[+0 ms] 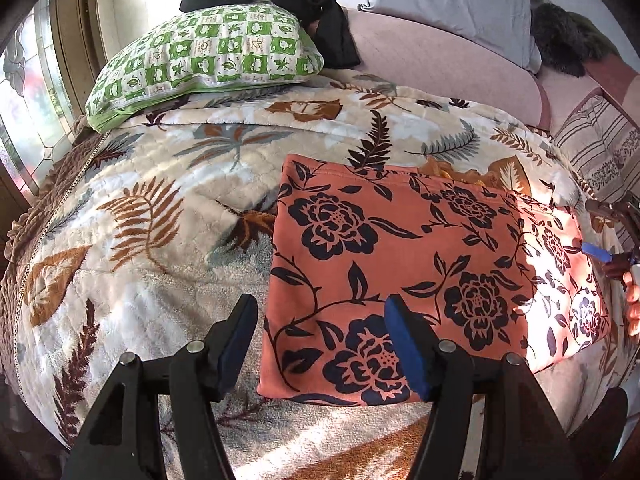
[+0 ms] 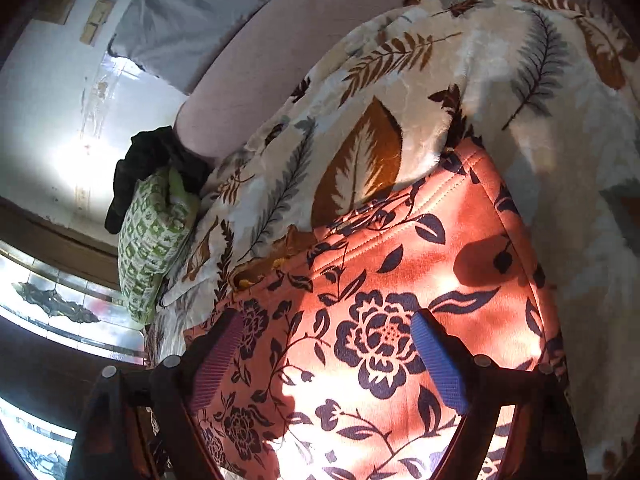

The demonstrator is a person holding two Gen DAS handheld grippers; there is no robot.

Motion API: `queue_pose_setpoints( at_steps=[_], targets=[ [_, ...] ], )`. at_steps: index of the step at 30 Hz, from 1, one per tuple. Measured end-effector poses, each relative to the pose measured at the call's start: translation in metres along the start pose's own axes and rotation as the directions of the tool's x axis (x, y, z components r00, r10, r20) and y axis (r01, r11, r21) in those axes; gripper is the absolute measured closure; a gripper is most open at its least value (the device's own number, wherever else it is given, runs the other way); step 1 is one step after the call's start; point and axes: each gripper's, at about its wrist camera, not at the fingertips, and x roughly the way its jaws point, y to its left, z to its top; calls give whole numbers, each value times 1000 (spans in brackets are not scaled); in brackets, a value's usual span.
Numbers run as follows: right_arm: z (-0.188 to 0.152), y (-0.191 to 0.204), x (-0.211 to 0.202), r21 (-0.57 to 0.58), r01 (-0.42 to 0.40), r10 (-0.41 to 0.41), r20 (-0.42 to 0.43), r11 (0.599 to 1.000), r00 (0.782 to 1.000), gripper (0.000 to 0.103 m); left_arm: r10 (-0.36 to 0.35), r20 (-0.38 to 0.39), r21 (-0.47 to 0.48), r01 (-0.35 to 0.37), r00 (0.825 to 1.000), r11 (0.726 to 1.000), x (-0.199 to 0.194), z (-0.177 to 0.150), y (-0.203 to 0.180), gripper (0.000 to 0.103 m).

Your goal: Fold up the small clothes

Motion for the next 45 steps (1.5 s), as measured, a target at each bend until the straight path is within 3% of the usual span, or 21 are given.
queue_pose_setpoints(
  at_steps=[2, 4, 6, 8, 13, 18, 24, 27, 29, 31, 36, 45],
  targets=[
    [-13, -8, -2, 0, 3, -2, -22, 1000, 1000, 14, 5, 6, -2, -5, 1000, 1000, -5, -1, 0, 36],
    [-21, -35, 9, 59, 78, -74, -71, 995, 995, 14, 4, 7, -5, -4, 1000, 1000, -11, -3, 0, 36],
    [-23, -58, 10, 162, 6, 3, -61, 987, 998, 14, 8, 10, -2, -7, 1000, 1000, -17, -5, 1, 36],
    [-20, -52, -3, 202, 11, -1, -49, 979, 999, 14, 21, 24, -6, -21, 999, 1000, -22, -7, 3, 34],
    [-11, -17, -13, 54, 8, -6, -39, 998, 999, 14, 22, 15, -20, -21, 1000, 1000, -22, -12, 5, 33],
    [-2, -30, 2, 106, 47, -41, -57, 993, 998, 14, 25, 3, -12, -25, 1000, 1000, -15, -12, 5, 33],
    [19, -30, 21, 82, 71, -66, -62, 994, 996, 14, 20, -20, -22, -20, 1000, 1000, 7, -7, 6, 33],
    [32, -47, 45, 102, 66, -58, -84, 993, 995, 14, 5, -70, -35, -7, 998, 999, 34, -11, 5, 31],
    [35, -50, 46, 137, 51, -41, -75, 989, 996, 14, 41, -154, -26, -46, 987, 999, 62, -18, 6, 31],
    [35, -38, 40, 106, 72, -64, -81, 992, 995, 14, 29, -146, -53, -38, 989, 998, 68, -24, 10, 26],
    [3, -26, 2, 47, 50, -47, -65, 998, 997, 14, 50, -145, -43, -57, 988, 997, 58, -26, 8, 26],
    [-100, -39, -53, 54, -30, 35, -105, 998, 994, 14, 56, -91, -8, -57, 994, 998, 18, -32, 2, 26]
  ],
)
